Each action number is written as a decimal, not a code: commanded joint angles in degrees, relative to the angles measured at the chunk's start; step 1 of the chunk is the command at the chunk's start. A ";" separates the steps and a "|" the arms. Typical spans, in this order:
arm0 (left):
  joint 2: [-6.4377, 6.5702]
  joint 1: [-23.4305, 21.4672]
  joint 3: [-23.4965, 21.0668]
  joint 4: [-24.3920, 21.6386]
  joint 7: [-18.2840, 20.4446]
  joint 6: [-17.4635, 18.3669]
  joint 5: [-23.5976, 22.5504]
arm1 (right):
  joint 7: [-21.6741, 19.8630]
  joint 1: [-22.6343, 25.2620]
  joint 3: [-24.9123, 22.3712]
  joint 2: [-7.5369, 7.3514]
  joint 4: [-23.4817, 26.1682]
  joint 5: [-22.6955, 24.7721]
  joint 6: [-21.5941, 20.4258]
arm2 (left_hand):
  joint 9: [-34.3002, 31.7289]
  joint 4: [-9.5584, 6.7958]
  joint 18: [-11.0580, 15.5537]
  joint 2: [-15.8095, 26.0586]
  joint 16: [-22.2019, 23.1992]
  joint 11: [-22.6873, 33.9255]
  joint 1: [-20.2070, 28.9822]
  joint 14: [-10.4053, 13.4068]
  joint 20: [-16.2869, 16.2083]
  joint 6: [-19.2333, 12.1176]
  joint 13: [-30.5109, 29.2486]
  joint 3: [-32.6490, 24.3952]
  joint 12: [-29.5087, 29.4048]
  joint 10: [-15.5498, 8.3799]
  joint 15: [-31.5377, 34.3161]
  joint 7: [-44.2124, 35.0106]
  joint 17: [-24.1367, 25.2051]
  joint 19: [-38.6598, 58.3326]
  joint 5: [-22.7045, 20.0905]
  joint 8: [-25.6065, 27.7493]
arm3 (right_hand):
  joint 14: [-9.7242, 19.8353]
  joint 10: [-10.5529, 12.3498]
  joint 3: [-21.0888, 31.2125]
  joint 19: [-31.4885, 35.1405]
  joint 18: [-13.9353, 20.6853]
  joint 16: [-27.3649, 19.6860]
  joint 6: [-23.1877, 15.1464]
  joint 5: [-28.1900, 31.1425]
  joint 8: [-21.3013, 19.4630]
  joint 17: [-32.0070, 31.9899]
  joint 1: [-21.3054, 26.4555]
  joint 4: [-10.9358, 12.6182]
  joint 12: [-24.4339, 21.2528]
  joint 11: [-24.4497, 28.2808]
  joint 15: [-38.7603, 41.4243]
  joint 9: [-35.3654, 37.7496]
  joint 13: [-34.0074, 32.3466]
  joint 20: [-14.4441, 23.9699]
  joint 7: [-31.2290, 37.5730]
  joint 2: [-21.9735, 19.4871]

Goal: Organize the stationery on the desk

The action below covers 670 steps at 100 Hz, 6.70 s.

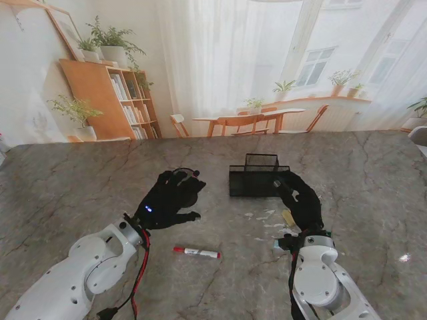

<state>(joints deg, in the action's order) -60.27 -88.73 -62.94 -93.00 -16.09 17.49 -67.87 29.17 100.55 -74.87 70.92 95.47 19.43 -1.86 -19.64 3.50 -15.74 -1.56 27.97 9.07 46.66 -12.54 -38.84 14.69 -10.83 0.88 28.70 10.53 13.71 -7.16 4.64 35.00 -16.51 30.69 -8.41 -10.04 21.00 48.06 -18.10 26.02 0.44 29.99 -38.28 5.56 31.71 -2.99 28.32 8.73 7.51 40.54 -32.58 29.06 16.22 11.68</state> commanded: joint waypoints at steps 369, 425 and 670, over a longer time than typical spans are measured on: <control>3.77 6.80 18.43 9.41 -2.81 -1.87 -7.77 | 1.89 1.23 -0.26 0.83 1.53 -1.33 -0.77 | -15.51 -10.48 8.73 -14.19 21.86 46.63 3.34 -0.09 -11.03 -1.92 -12.07 -32.05 37.32 -10.80 33.94 -60.44 -8.13 29.37 -9.79 35.38 | -0.58 -0.31 -2.00 1.74 -1.11 0.84 0.56 2.87 -0.72 0.10 0.34 1.22 0.83 0.80 0.45 1.53 -1.56 0.06 1.29 -2.32; -1.28 1.59 10.89 4.79 -12.28 -6.47 2.65 | 2.03 1.19 -0.29 0.80 1.31 -0.97 -0.85 | -14.81 -9.28 9.29 -13.67 22.10 46.60 4.75 0.28 -11.57 -2.00 -11.45 -30.12 37.32 -10.74 33.65 -60.31 -7.40 28.51 -9.26 34.53 | -0.56 -0.42 -2.06 1.73 -1.06 0.84 0.59 2.90 -0.84 0.05 0.33 1.22 0.83 0.77 0.44 1.50 -1.53 0.00 1.36 -2.39; -6.58 17.79 11.53 23.46 -8.04 -8.61 23.80 | 0.02 -0.13 0.17 0.45 0.09 -1.11 0.33 | 5.96 -1.53 -1.79 4.99 -6.71 -6.39 -1.58 2.05 6.12 -1.33 2.07 1.25 -10.31 -0.86 -5.66 4.64 1.27 -11.58 5.30 -3.91 | -0.69 -0.56 -2.06 1.81 -1.07 0.85 0.61 3.13 -0.99 -0.03 0.33 1.23 0.86 0.77 0.47 1.56 -1.56 -0.02 1.41 -2.41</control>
<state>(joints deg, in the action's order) -67.53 -69.83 -51.06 -67.82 -24.43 7.95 -43.16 29.76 100.16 -74.66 71.35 95.36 18.30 -1.27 -15.34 -0.54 -16.40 -0.30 22.01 3.85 47.20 -10.65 -33.87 13.53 -10.57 1.10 19.97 9.30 9.59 -3.23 4.59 25.49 -13.34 27.62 -9.07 -10.47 20.53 48.65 -19.31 26.36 1.14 32.65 -38.28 5.64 31.72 -2.99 28.33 8.74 7.73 41.22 -33.30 29.06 17.43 10.21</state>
